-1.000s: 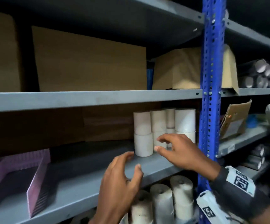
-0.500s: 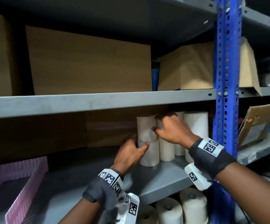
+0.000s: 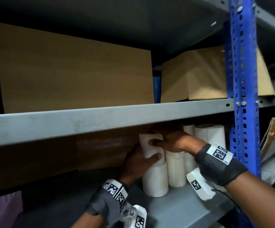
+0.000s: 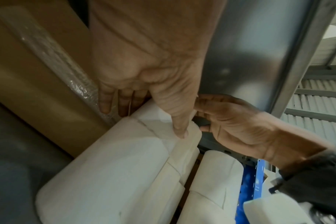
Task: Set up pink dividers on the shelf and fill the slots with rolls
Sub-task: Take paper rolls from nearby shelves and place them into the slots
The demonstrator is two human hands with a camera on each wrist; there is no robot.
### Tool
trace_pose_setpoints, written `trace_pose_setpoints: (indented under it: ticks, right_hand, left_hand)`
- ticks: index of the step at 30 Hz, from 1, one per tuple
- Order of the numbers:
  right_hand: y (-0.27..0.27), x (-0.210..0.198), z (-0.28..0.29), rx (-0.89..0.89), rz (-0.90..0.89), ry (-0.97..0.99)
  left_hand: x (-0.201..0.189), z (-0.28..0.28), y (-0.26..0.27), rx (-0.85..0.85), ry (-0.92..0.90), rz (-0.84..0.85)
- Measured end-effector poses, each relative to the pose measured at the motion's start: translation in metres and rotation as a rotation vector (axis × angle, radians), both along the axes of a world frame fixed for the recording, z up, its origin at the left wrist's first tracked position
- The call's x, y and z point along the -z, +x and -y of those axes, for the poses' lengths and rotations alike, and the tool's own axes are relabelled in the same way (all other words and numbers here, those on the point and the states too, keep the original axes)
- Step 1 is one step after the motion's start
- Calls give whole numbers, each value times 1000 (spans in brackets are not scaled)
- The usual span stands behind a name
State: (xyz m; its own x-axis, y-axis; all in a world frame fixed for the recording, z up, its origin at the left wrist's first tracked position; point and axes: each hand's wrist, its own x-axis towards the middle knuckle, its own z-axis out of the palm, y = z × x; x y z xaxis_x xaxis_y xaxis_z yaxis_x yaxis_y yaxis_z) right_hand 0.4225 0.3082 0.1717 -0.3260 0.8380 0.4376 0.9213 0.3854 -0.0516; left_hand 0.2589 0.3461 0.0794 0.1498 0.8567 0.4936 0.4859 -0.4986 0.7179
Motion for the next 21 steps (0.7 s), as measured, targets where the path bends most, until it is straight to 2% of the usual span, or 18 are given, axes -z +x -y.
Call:
trace_pose_setpoints:
  ticks: [5,8,11,13,17,21]
  right_hand:
    - [8,13,21,-133,-242,53]
    - [13,20,46,-145,-288,153]
    - [19,23,82,-145,-301,223]
    - [23,23,109,-219,-338,220]
    - [26,25,164,-399,-441,128]
    - [14,38,213,-486,-430,31]
  left_hand:
    - [4,10,6,-27,66,69]
    - [-5,35,6,14,77,101]
    - [-9,78,2,79,128,67]
    - [-9,114,-2,3,198,-13]
    - [6,191,-8,-13,243,56]
    - [36,260,-20,-65,233,143]
